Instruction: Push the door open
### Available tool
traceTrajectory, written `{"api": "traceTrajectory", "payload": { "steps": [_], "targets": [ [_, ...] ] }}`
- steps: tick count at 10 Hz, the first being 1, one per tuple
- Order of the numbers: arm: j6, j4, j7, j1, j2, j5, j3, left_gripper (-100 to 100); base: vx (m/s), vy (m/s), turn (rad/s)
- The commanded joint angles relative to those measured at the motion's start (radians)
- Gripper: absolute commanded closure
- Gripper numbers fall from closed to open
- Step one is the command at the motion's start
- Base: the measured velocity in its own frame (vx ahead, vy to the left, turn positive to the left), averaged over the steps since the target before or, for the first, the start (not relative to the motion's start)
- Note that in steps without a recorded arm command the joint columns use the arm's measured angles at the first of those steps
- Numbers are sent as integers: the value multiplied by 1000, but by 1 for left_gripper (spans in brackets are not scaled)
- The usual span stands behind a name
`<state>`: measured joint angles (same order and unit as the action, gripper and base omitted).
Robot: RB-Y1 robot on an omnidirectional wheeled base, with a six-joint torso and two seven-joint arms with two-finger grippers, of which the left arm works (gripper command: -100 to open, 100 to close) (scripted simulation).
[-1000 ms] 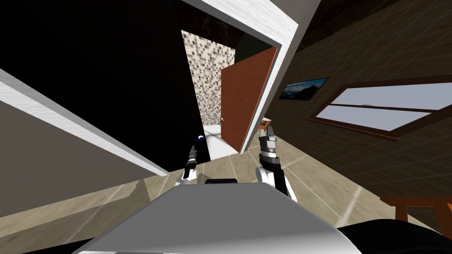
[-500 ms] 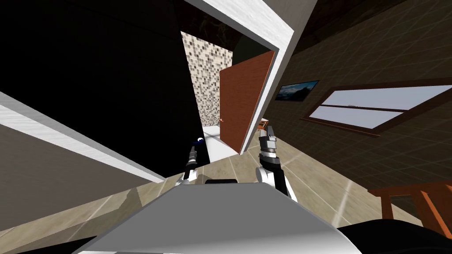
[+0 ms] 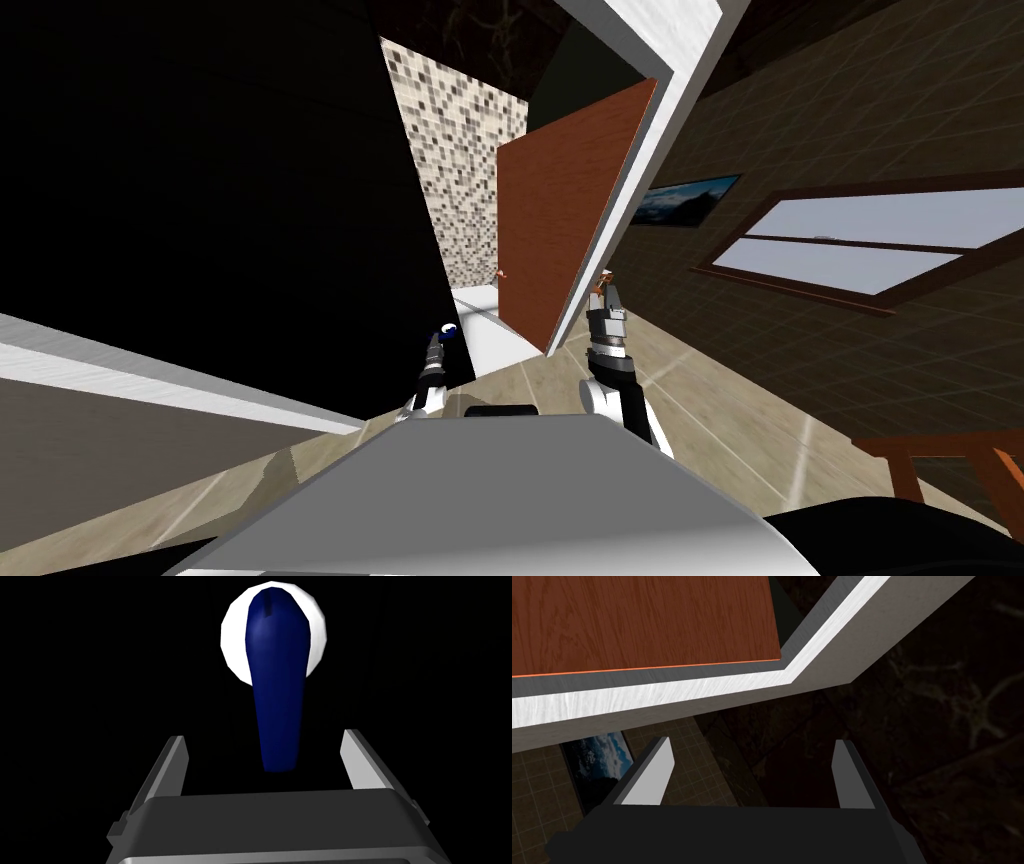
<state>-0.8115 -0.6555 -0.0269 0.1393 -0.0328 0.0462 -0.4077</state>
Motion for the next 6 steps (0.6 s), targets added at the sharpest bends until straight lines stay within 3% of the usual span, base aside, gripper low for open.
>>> {"api": "traceTrajectory", "payload": {
  "steps": [1,2,3,4,6],
  "targets": [
    [-10,13,0,1,6,-2,-2,-100,173,52,-23],
    [-15,16,0,-1,16,-4,-3,-100,195,51,-20],
    [-16,26,-1,6,8,-4,-4,-100,92,24,-6],
    [-16,26,-1,6,8,-4,-4,100,-15,-3,6],
    [-16,26,-1,6,8,-4,-4,100,-26,1,-9]
  ]
}}
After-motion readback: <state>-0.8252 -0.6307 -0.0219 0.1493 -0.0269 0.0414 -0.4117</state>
